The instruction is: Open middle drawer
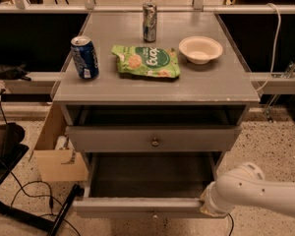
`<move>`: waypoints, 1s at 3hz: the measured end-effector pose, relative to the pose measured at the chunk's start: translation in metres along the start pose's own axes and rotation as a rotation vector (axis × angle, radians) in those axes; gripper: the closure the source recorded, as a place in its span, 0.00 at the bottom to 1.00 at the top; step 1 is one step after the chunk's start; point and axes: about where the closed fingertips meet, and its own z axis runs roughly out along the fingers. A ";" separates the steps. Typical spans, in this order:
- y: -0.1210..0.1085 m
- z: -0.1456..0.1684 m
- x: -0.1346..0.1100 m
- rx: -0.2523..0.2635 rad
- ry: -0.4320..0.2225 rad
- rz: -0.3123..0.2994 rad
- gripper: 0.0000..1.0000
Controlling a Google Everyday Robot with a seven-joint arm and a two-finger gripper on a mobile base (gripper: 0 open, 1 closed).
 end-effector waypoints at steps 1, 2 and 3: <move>0.011 -0.004 0.004 -0.010 -0.008 0.012 1.00; 0.011 -0.004 0.004 -0.011 -0.008 0.012 1.00; 0.011 -0.004 0.004 -0.011 -0.008 0.012 0.82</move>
Offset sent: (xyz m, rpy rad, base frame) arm -0.3191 -0.0523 0.0334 0.2760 0.2587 -0.2321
